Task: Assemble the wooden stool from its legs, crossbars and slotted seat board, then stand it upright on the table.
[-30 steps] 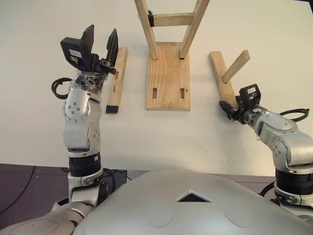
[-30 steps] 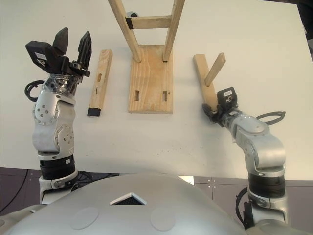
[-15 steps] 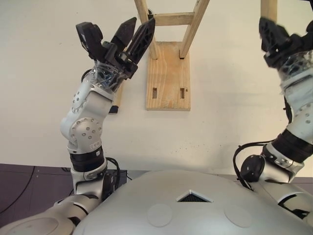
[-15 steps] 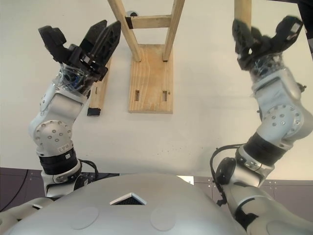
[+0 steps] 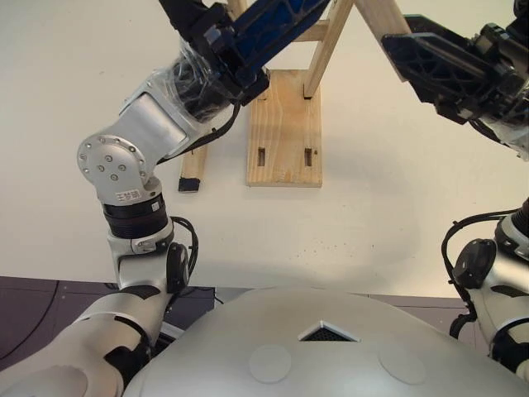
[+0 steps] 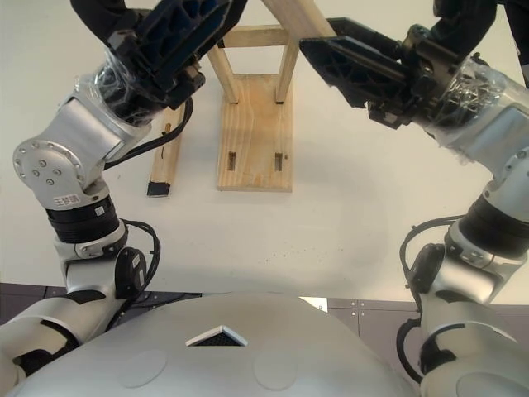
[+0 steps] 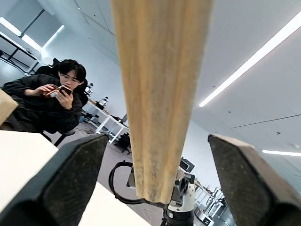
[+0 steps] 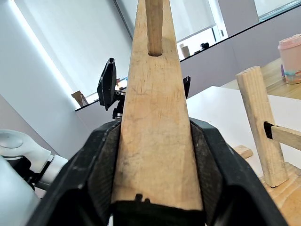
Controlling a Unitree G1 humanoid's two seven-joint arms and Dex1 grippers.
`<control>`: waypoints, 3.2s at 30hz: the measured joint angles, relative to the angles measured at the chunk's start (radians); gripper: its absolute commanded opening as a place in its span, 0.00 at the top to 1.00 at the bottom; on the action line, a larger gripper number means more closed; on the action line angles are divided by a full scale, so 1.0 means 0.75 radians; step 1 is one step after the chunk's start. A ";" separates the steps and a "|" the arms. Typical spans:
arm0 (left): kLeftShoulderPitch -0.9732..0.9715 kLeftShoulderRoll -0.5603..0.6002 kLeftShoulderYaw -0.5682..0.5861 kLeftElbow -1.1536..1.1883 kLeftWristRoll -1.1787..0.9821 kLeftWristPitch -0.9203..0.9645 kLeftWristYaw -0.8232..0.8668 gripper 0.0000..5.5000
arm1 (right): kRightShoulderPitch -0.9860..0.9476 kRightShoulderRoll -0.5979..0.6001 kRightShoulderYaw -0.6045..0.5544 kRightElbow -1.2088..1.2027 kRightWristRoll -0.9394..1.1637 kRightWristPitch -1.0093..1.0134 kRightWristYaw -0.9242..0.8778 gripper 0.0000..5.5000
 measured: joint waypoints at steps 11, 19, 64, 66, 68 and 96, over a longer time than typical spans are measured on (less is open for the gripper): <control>-0.035 0.001 0.008 0.009 -0.100 -0.048 0.020 0.54 | 0.036 -0.029 0.057 -0.019 0.086 -0.020 -0.022 0.63; -0.036 0.002 0.008 0.009 -0.009 -0.116 -0.020 0.62 | 0.042 -0.026 0.099 -0.021 0.111 -0.068 -0.087 0.51; 0.205 0.601 -0.329 0.396 1.346 -0.993 -1.253 0.63 | 0.216 -0.175 0.372 0.285 -0.689 -0.527 0.294 0.23; 0.174 0.640 -0.353 0.410 1.357 -0.988 -1.278 0.63 | 0.218 -0.175 0.373 0.284 -0.707 -0.530 0.288 0.23; 0.141 0.665 -0.366 0.426 1.358 -0.952 -1.294 0.63 | 0.225 -0.173 0.373 0.283 -0.714 -0.538 0.281 0.23; 0.012 0.747 -0.581 0.221 1.488 -0.675 -1.091 0.52 | 0.290 -0.123 0.377 0.303 -0.816 -0.617 0.238 0.23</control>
